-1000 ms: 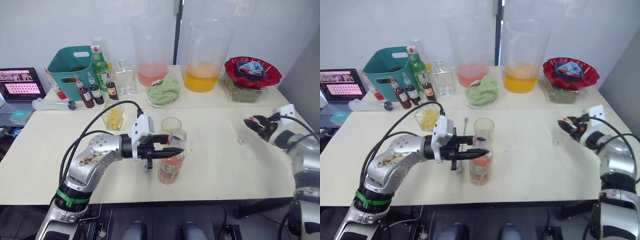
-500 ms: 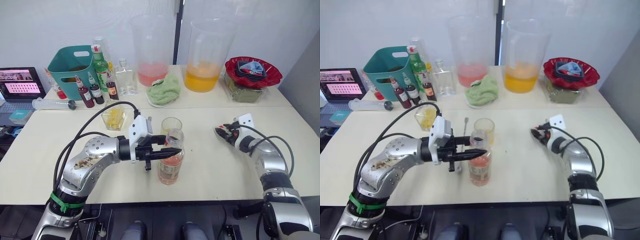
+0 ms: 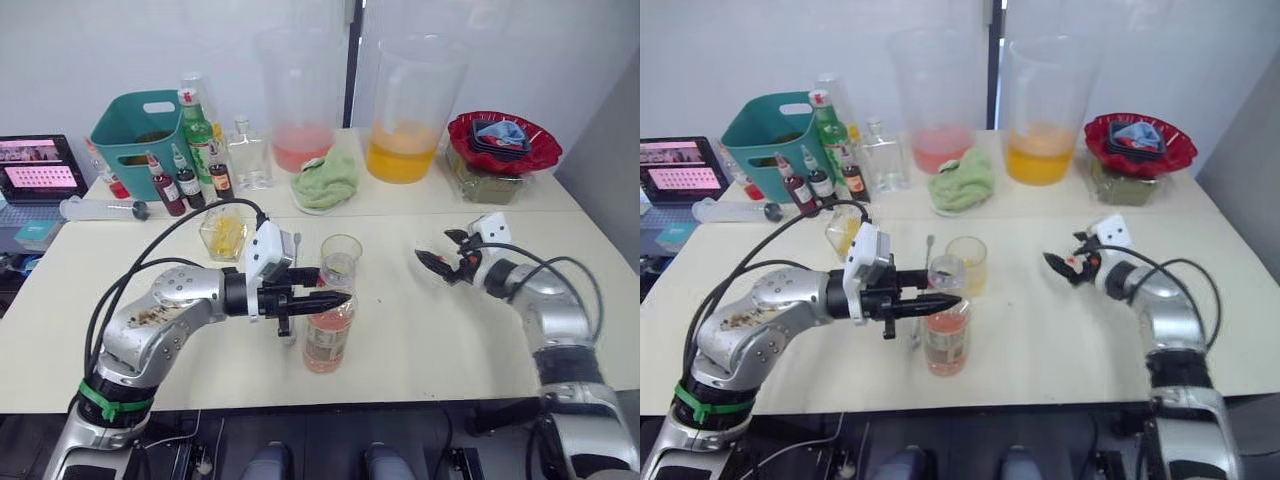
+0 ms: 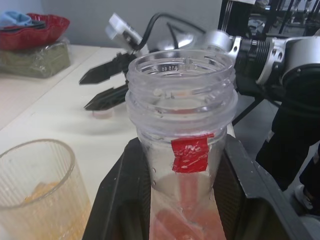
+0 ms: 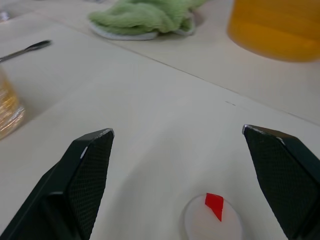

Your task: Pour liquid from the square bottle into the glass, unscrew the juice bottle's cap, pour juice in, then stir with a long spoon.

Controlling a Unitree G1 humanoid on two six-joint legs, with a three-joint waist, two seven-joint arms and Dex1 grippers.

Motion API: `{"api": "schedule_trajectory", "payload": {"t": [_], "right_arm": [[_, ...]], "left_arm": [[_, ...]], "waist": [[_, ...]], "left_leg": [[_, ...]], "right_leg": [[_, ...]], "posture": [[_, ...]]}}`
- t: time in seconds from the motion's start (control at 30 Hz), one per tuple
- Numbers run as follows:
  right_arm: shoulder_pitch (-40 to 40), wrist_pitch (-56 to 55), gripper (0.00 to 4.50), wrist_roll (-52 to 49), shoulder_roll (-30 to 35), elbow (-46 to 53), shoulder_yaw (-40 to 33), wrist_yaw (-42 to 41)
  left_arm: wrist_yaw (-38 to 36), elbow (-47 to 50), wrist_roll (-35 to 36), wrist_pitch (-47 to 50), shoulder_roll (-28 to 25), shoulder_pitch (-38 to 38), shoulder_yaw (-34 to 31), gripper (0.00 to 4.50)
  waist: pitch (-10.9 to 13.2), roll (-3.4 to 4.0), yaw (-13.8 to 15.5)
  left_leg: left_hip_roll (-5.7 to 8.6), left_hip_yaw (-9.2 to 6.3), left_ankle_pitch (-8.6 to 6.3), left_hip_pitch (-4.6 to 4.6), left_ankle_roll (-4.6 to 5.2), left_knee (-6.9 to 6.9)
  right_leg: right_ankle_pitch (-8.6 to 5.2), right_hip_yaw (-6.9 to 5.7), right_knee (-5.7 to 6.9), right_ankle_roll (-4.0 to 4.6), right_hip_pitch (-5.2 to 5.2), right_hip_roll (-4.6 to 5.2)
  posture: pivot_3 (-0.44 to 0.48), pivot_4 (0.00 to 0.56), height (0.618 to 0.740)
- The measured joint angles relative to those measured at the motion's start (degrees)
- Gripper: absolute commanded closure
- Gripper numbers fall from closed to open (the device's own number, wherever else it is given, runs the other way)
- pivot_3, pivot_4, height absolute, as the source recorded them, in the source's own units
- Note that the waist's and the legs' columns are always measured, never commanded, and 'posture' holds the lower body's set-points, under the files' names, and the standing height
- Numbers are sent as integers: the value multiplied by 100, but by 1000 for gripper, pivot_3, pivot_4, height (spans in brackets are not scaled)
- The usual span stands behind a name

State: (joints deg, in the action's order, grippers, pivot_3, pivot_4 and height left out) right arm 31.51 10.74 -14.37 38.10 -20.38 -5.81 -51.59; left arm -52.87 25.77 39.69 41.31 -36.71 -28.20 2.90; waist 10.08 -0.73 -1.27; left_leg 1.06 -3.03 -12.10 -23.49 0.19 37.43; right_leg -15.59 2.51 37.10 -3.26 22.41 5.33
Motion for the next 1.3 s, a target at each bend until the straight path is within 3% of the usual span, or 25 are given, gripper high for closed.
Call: {"api": "schedule_trajectory", "payload": {"t": [0.2,0.3,0.6,0.87,1.3], "right_arm": [[-481,1002,57,-1078,713,1579,-189,-1217],[-703,1594,57,-1612,769,2292,-258,-1356],[-1092,2452,57,-2263,451,3536,-318,-678],[-1286,2647,57,-2456,64,4214,-332,22],[-1459,2873,57,-2720,-169,4780,-291,809]], "left_arm": [[56,-69,683,538,-503,-400,-876,3245],[71,-320,694,484,-625,-676,-1044,3245],[312,-1920,-1175,-1118,-439,-1477,-422,3245],[159,-3500,-2356,-2356,-33,-2251,270,3245],[461,-6007,-4143,-5612,810,-3025,920,3245]], "waist": [[5,-7,26],[7,-11,38],[14,-26,83],[18,-33,73],[19,-37,66]], "left_leg": [[-4,-7,0,3,0,1],[-3,-9,0,5,0,1],[4,-4,2,-6,-2,3],[5,-6,2,-49,-3,23],[13,-5,2,-82,-2,43]], "right_leg": [[0,-1,-2,0,-3,-2],[0,-1,-2,0,-5,-1],[0,-6,-1,0,1,3],[1,-9,13,0,40,1],[1,-9,56,0,83,5]], "posture": [[0,150,740],[0,150,740],[0,150,740],[0,150,740],[0,150,740]]}}
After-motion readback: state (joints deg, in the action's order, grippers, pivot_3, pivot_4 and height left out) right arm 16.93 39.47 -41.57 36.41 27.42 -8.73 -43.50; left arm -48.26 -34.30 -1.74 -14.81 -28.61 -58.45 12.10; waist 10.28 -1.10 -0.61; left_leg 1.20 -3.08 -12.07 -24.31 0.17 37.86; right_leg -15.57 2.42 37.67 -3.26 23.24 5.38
